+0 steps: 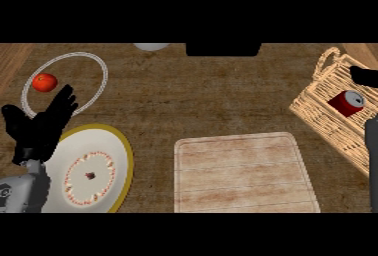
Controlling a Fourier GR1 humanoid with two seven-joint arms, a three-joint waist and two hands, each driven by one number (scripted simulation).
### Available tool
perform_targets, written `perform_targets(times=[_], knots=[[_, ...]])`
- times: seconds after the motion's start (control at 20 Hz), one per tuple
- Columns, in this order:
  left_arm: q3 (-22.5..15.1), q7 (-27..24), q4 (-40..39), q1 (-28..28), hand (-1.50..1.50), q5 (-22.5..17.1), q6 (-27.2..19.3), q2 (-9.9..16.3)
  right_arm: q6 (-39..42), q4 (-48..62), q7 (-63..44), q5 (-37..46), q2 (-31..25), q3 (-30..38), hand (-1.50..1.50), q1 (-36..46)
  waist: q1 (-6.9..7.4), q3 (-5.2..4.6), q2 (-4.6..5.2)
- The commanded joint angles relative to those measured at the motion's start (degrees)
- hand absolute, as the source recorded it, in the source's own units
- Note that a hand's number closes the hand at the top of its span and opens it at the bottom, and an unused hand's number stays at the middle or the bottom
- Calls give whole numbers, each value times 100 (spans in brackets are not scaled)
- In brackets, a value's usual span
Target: Pick the can from the cutting board and place it in the basket
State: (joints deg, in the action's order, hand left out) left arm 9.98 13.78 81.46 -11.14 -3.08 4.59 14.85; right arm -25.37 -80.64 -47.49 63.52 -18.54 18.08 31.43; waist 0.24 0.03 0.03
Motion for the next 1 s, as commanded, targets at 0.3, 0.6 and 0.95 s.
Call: perform_targets(times=[0.3,0.6,0.95], knots=[[-95,-100,-22,2,0,146,-170,-222,-1264,-437,268,-727,-26,737,-150,-80,-32,3,-15],[121,199,182,138,0,-114,95,67,-1080,-2229,230,-1815,-77,1536,-150,-1243,-176,6,-71],[18,12,53,127,0,198,-314,-187,177,-4038,524,-4017,-85,2458,-150,-3287,-362,8,-88]])
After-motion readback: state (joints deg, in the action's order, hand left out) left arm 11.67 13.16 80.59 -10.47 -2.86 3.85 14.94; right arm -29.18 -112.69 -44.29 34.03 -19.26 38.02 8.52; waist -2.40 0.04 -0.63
